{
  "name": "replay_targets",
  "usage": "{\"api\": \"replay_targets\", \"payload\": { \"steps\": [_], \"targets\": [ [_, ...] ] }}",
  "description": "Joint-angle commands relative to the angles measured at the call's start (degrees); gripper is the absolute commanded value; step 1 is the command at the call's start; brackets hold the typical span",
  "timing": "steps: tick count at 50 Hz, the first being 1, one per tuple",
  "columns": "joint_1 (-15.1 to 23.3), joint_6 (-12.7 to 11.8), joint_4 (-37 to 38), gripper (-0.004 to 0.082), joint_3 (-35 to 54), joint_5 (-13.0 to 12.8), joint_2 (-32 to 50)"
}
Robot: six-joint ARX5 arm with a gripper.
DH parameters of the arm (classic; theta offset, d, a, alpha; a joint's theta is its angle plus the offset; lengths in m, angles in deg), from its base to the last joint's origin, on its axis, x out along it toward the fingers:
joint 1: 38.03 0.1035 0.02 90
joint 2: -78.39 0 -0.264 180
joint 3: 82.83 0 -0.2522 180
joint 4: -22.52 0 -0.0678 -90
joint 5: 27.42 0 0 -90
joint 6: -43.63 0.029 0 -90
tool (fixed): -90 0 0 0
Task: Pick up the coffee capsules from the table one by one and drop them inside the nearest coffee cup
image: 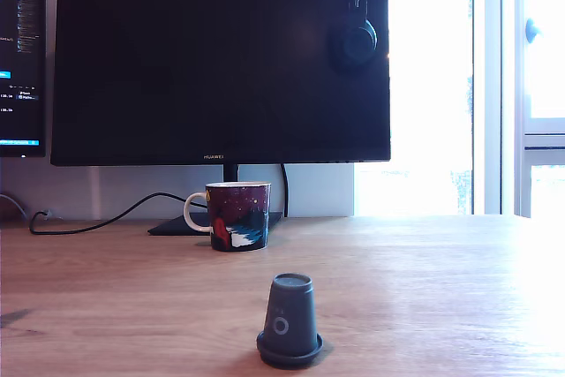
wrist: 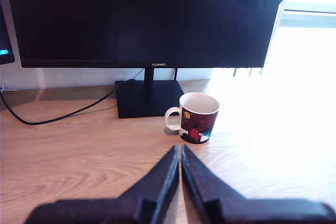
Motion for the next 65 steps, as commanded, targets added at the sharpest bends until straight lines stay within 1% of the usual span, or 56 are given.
{"api": "replay_targets", "payload": {
  "steps": [1,17,18,19,22,26,27,29,31,35,39,50,59,65],
  "targets": [
    [0.2,0.3,0.6,-0.0011,0.8,0.2,0.6],
    [0.2,0.2,0.7,-0.0011,0.8,0.2,0.6],
    [0.1,-0.5,0.8,-0.0011,0.8,0.5,0.6],
    [0.1,-0.5,0.9,-0.0011,0.8,0.7,0.6],
    [0.1,-2.4,0.9,-0.0011,0.8,1.6,0.6],
    [0.1,-2.8,0.9,-0.0011,0.8,2.9,0.6],
    [0.1,-3.2,0.9,-0.0011,0.8,3.7,0.6],
    [0.1,-3.4,0.9,-0.0011,0.8,4.2,0.6],
    [0.1,-4.0,0.9,-0.0011,0.9,4.7,0.6],
    [0.1,-4.0,0.9,-0.0011,0.9,6.2,0.6],
    [0.1,-4.0,0.9,-0.0012,0.9,6.8,0.6],
    [0.1,-4.0,2.2,-0.0016,1.4,9.9,0.1],
    [-0.4,-4.0,4.6,-0.0017,3.5,13.7,-2.8],
    [-2.4,-4.0,7.3,-0.0019,4.0,14.1,-4.8]
  ]
}}
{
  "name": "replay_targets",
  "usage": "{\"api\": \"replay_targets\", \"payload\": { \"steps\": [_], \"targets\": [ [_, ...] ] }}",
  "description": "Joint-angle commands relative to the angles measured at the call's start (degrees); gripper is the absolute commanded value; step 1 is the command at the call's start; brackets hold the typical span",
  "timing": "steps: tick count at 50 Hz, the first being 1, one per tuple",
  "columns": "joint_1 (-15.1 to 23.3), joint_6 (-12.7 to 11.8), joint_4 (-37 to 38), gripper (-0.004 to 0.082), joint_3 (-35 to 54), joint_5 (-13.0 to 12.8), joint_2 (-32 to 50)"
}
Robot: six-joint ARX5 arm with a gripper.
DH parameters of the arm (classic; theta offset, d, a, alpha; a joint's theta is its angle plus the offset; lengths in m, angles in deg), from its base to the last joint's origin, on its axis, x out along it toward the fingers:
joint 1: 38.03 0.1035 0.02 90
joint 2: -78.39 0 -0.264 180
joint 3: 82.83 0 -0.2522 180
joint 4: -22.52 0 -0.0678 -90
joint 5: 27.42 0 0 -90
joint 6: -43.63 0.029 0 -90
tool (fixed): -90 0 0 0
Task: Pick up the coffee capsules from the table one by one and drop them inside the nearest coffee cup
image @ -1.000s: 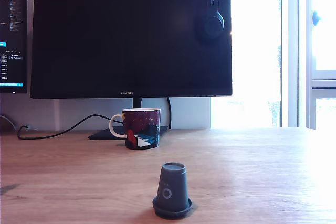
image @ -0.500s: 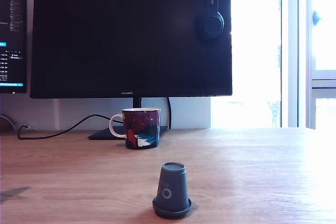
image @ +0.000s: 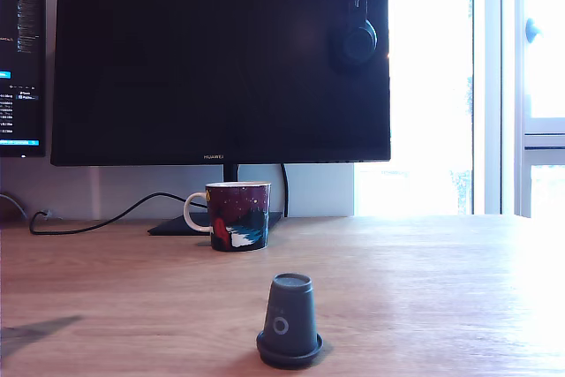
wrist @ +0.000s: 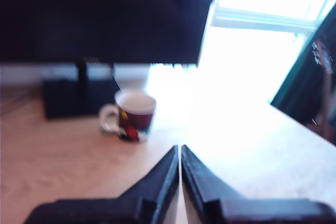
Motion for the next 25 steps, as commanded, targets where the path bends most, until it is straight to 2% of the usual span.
{"api": "replay_targets", "payload": {
  "steps": [1,11,17,25],
  "targets": [
    [-1.4,-0.1,2.3,-0.0019,1.2,0.3,-0.7],
    [-6.6,0.3,5.9,-0.0019,1.2,-0.3,-3.7],
    [-10.4,1.4,7.6,-0.0019,1.2,-1.0,-6.5],
    [-16.6,2.9,10.5,-0.0019,1.2,-4.7,-10.3]
  ]
}}
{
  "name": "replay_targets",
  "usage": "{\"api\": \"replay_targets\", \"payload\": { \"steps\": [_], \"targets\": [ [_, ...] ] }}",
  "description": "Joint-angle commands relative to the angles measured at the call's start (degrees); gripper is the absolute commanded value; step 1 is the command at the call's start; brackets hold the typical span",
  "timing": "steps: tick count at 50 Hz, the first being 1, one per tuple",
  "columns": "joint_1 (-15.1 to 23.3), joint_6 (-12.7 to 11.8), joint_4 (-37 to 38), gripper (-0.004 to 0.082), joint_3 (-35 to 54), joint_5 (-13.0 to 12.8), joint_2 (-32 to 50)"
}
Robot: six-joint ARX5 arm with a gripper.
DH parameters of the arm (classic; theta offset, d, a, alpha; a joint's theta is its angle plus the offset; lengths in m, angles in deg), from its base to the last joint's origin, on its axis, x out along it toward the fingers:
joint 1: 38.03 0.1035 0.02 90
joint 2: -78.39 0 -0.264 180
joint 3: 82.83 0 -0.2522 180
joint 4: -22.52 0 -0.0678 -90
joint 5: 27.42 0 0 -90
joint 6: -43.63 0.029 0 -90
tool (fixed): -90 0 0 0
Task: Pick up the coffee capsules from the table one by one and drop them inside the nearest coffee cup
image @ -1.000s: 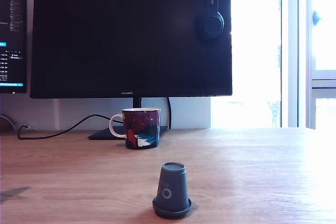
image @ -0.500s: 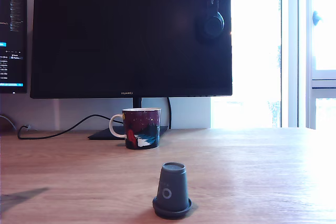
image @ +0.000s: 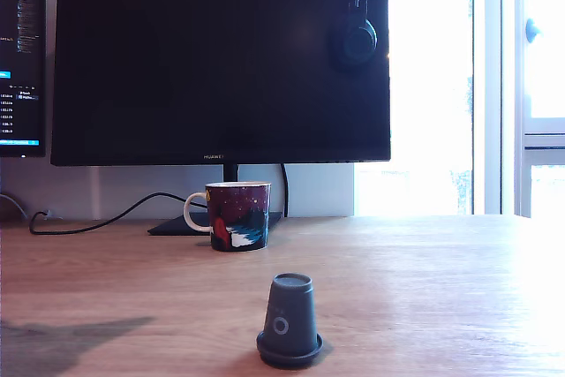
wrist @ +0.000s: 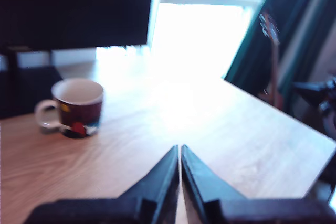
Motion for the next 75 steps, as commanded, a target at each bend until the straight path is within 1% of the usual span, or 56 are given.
{"api": "replay_targets", "payload": {
  "steps": [1,5,6,10,11,13,14,16,18,19,20,21,24,29,34,44,47,51,60,62,64,66,68,70,72,74,75],
  "targets": [
    [-2.2,1.1,1.8,-0.0019,0.8,-1.4,-1.1],
    [-5.8,1.6,3.3,-0.0019,0.8,-3.4,-3.3],
    [-6.6,2.1,3.6,-0.0019,0.8,-3.9,-3.8],
    [-10.2,2.8,5.2,-0.0019,0.8,-6.1,-6.0],
    [-11.0,3.6,5.5,-0.0019,0.8,-6.5,-6.4],
    [-12.9,3.9,6.2,-0.0019,0.9,-7.6,-7.8],
    [-13.9,5.1,6.6,-0.0019,0.9,-8.1,-8.5],
    [-15.6,6.0,7.3,-0.0019,0.9,-9.0,-9.6],
    [-17.3,6.2,7.8,-0.0019,0.9,-10.0,-10.6],
    [-18.2,7.3,8.2,-0.0019,0.9,-10.5,-11.2],
    [-19.0,7.3,8.6,-0.0019,0.9,-11.0,-11.7],
    [-19.5,7.9,8.9,-0.0019,1.0,-11.5,-12.0],
    [-21.8,8.3,10.7,-0.0019,1.7,-12.8,-12.9],
    [-24.1,8.3,14.7,-0.0019,4.4,-13.4,-13.0],
    [-25.2,8.2,18.0,-0.0019,8.3,-14.5,-13.0],
    [-25.4,7.9,25.1,-0.0019,15.1,-13.9,-13.0],
    [-25.4,7.9,26.2,-0.0019,16.4,-13.9,-13.0],
    [-25.4,7.9,25.7,-0.0019,17.3,-13.9,-13.0],
    [-25.4,7.8,20.7,-0.0018,17.3,-13.7,-13.0],
    [-25.4,7.8,20.3,-0.0005,17.3,-13.7,-13.0],
    [-25.4,7.9,20.3,0.0031,17.3,-13.7,-13.2],
    [-25.4,7.7,20.9,0.0138,17.3,-13.7,-13.5],
    [-25.4,6.8,20.9,0.0311,17.3,-13.7,-13.8],
    [-25.4,6.5,20.9,0.0497,17.3,-13.7,-14.2],
    [-25.4,6.8,21.2,0.0637,17.3,-13.7,-14.9],
    [-25.4,7.2,21.7,0.0706,17.3,-13.4,-15.6],
    [-25.4,7.2,22.0,0.0718,17.3,-13.2,-16.0]
  ]
}}
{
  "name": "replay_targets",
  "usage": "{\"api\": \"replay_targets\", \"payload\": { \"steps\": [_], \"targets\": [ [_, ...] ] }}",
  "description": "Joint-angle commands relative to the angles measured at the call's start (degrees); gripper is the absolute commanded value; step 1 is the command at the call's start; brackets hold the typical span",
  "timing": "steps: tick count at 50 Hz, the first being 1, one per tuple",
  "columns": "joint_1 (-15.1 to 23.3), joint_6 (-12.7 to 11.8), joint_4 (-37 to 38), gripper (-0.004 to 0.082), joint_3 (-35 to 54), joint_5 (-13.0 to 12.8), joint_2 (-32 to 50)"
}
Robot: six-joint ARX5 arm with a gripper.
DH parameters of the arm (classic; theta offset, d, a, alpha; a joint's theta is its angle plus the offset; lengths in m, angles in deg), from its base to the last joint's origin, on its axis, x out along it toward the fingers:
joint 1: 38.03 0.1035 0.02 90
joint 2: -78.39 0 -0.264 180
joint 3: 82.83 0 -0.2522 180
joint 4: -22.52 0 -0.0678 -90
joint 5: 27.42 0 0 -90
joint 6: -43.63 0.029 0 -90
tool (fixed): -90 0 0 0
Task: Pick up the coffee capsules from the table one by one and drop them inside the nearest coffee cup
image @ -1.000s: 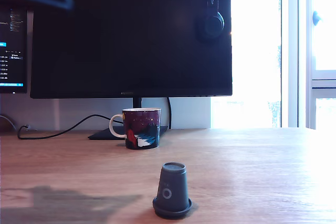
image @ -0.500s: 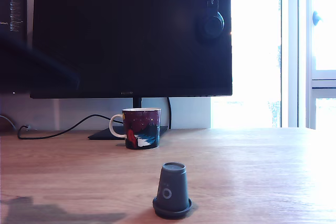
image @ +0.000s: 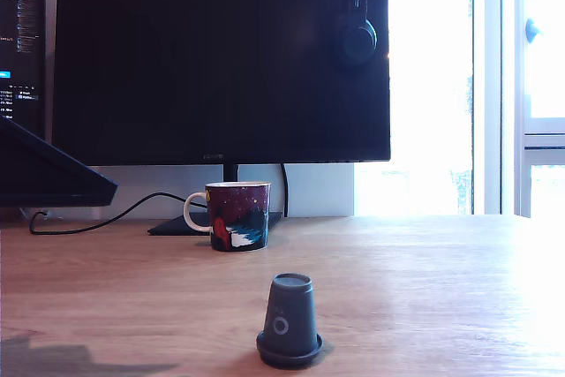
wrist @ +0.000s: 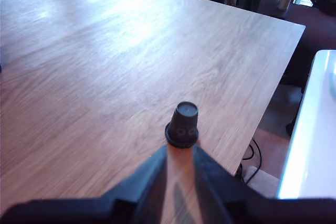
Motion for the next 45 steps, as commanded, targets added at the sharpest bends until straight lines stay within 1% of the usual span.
{"api": "replay_targets", "payload": {
  "steps": [1,8,23,31,41,45],
  "targets": [
    [-0.2,0.4,1.4,0.0722,0.9,0.5,-1.8],
    [-0.2,0.4,4.8,0.0722,0.9,1.7,-5.2],
    [-0.2,1.8,13.1,0.0722,1.0,1.7,-13.1],
    [-0.2,2.4,18.8,0.0722,1.0,1.8,-17.7],
    [-0.2,2.4,27.6,0.0722,1.0,3.9,-25.0],
    [-0.2,2.4,31.2,0.0722,1.0,4.3,-28.3]
  ]
}}
